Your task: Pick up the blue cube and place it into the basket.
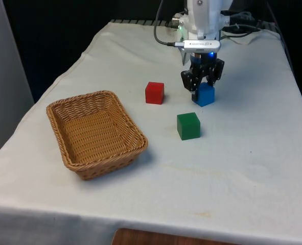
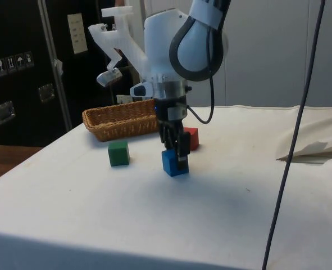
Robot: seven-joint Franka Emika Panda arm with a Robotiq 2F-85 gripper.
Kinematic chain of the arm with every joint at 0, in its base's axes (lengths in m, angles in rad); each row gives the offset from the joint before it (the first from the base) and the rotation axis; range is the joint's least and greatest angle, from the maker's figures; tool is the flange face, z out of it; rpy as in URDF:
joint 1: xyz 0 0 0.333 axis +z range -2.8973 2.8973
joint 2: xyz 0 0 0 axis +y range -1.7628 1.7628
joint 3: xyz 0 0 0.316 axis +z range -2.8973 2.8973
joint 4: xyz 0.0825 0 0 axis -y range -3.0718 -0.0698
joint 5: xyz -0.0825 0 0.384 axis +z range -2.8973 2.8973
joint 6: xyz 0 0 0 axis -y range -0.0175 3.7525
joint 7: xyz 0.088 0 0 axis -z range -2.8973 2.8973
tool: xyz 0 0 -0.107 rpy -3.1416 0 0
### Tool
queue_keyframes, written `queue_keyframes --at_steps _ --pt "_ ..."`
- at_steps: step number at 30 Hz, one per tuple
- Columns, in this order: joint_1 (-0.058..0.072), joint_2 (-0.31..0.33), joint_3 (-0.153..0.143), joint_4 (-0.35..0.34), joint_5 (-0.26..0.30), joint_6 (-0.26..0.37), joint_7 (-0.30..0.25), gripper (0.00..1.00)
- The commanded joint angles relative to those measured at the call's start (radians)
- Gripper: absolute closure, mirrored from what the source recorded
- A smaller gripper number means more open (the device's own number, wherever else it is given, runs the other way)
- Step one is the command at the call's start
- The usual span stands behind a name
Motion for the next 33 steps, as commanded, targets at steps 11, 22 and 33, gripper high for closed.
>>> queue_keyframes --at_steps 11,22,33 --pt "-0.003 -0.02 0.006 -0.004 0.008 -0.014 -0.003 1.0" --pt "0.001 -0.122 0.004 -0.015 0.004 -0.1 0.017 1.0" --pt "0.0 -0.208 0.003 -0.012 0.0 -0.179 0.029 1.0"
